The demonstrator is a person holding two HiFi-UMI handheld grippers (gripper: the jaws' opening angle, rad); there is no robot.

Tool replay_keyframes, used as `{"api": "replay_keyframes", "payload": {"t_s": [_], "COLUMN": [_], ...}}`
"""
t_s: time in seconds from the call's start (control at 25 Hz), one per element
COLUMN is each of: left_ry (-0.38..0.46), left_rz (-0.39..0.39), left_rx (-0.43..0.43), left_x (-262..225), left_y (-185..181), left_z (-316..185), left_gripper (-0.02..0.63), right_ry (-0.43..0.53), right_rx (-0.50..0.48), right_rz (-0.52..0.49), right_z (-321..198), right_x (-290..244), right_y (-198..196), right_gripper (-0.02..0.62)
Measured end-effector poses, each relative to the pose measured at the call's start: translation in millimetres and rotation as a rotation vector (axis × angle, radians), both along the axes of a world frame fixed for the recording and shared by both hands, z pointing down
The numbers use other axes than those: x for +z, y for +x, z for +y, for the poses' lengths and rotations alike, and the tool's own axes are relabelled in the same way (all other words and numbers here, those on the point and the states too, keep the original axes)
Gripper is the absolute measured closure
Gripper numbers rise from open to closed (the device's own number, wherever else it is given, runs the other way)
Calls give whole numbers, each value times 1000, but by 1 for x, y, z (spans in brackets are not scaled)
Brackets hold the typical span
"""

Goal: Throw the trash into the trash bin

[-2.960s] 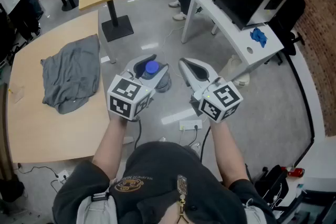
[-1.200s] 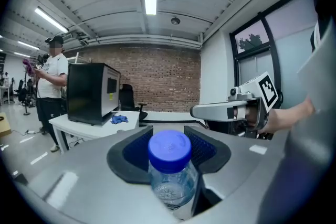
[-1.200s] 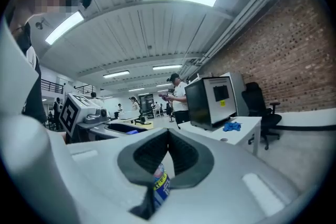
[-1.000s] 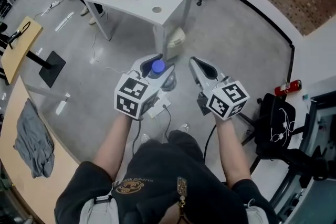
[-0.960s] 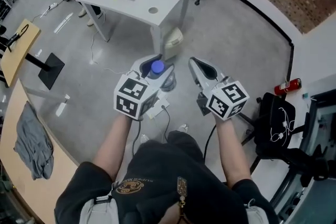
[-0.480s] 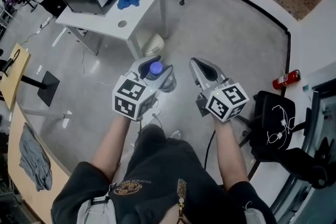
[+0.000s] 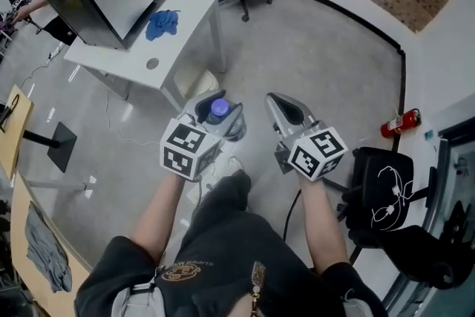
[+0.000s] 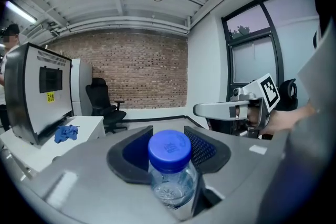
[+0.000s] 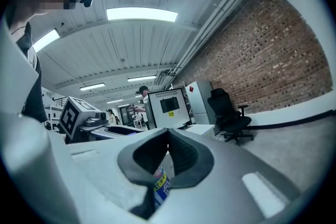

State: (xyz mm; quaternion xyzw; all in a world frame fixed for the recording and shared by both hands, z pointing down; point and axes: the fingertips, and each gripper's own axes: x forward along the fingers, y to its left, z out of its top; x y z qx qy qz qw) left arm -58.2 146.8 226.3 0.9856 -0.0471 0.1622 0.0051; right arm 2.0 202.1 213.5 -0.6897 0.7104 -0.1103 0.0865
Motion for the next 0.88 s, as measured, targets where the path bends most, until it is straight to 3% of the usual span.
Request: {"api": "replay_keyframes", "payload": {"t_s": [0.28,0.56,0.8,0.88], "left_ry": [-57,-75,-137,-170], "left_rz": [-11,-18,-63,-85], "left_rx": [-52,-111,-246,-324], "left_x": [24,37,77,96], "left_y": [61,97,99,94], "left_z": [-76,-143,-188,-200], "left_gripper": [413,413,413,413], "right_ry": [-53,-101,-169,-208], "right_rx": [-64,-173,-282,-362], "right_rz": [28,73,39,30], "right_z": [-84,-162,-214,-234], "right_x": [8,11,43,65], "right_y": [63,96,109,104], "right_gripper": [592,592,592,592]}}
